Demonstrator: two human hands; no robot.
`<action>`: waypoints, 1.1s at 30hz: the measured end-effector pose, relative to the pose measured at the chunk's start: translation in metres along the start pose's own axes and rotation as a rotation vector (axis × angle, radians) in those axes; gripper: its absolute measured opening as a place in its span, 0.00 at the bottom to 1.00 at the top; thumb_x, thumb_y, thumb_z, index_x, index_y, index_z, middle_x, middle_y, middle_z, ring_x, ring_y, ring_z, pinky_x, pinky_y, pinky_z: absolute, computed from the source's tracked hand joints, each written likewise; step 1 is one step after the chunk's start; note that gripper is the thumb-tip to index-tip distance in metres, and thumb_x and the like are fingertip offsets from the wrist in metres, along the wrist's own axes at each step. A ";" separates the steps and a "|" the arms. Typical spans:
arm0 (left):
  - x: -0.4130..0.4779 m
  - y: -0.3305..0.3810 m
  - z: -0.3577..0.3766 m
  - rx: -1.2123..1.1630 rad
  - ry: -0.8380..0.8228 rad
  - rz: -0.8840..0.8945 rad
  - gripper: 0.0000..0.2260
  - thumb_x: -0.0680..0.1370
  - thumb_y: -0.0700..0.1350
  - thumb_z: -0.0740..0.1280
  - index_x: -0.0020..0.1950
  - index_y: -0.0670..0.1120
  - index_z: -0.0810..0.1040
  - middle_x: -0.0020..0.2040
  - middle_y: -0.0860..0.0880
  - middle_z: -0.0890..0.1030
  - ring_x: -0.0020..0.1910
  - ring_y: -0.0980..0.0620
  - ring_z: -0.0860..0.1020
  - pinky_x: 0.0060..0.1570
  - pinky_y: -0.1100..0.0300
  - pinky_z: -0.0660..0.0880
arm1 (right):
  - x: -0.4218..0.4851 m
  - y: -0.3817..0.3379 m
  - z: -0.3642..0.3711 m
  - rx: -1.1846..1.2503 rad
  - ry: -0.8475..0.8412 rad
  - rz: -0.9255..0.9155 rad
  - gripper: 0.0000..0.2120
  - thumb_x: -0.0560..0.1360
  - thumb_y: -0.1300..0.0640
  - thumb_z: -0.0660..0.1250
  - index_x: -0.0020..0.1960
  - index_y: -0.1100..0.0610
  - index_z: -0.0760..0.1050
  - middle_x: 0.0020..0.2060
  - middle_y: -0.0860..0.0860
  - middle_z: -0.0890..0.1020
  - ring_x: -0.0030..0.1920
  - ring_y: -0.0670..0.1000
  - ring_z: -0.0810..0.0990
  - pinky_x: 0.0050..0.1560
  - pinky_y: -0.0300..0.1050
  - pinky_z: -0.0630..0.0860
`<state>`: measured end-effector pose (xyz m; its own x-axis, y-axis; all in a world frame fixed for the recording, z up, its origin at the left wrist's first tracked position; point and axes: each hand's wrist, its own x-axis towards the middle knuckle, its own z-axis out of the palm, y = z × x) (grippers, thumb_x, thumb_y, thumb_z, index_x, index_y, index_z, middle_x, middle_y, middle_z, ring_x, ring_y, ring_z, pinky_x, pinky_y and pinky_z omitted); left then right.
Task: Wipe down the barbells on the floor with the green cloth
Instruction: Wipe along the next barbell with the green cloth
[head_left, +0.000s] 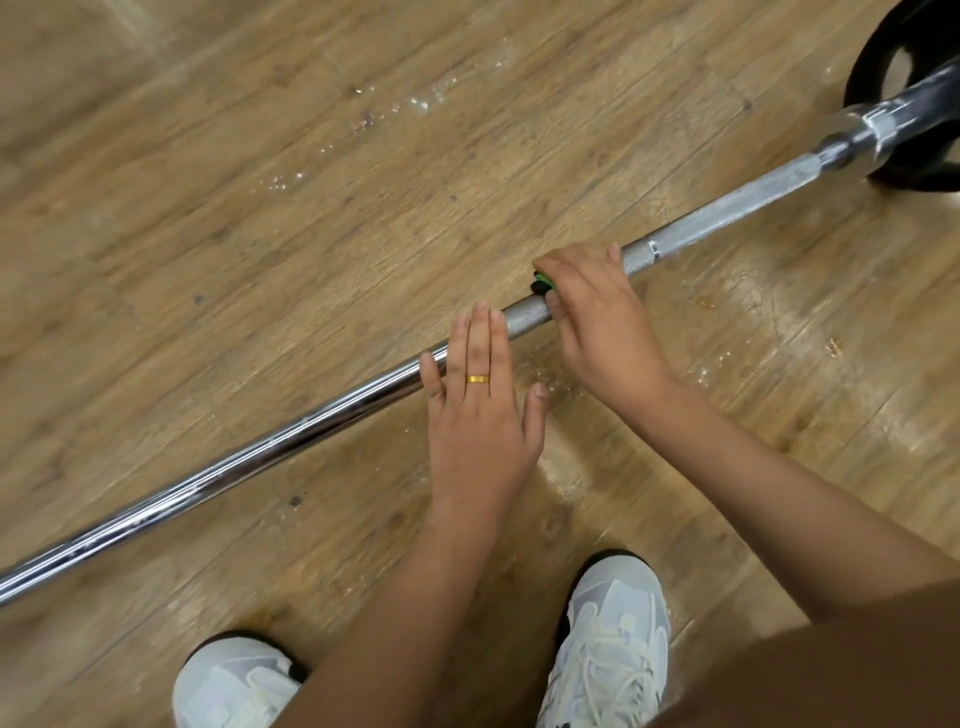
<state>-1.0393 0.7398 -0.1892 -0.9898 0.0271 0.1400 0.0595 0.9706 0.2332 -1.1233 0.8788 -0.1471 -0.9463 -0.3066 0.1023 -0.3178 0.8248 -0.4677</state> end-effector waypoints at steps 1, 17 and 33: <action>0.004 -0.002 -0.001 0.001 -0.002 -0.001 0.34 0.82 0.55 0.58 0.82 0.41 0.52 0.83 0.44 0.54 0.82 0.47 0.52 0.79 0.41 0.46 | 0.002 -0.001 0.002 -0.004 -0.034 -0.045 0.16 0.81 0.66 0.59 0.67 0.63 0.74 0.61 0.55 0.77 0.67 0.56 0.72 0.77 0.56 0.51; 0.073 -0.034 -0.014 0.014 0.010 -0.025 0.33 0.75 0.44 0.57 0.81 0.40 0.59 0.80 0.44 0.63 0.78 0.45 0.61 0.78 0.43 0.51 | 0.078 0.007 0.020 -0.029 -0.054 -0.130 0.16 0.81 0.63 0.60 0.67 0.62 0.75 0.62 0.57 0.78 0.64 0.58 0.75 0.77 0.55 0.52; 0.108 -0.059 -0.005 0.042 0.044 0.002 0.30 0.81 0.53 0.56 0.81 0.41 0.58 0.80 0.45 0.61 0.79 0.45 0.59 0.78 0.42 0.50 | 0.115 0.023 0.020 -0.026 0.088 -0.028 0.17 0.81 0.64 0.59 0.68 0.61 0.75 0.62 0.56 0.78 0.65 0.59 0.74 0.78 0.53 0.49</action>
<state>-1.1495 0.6842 -0.1830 -0.9829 0.0197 0.1828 0.0554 0.9797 0.1928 -1.2381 0.8534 -0.1638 -0.9382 -0.2878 0.1923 -0.3446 0.8291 -0.4404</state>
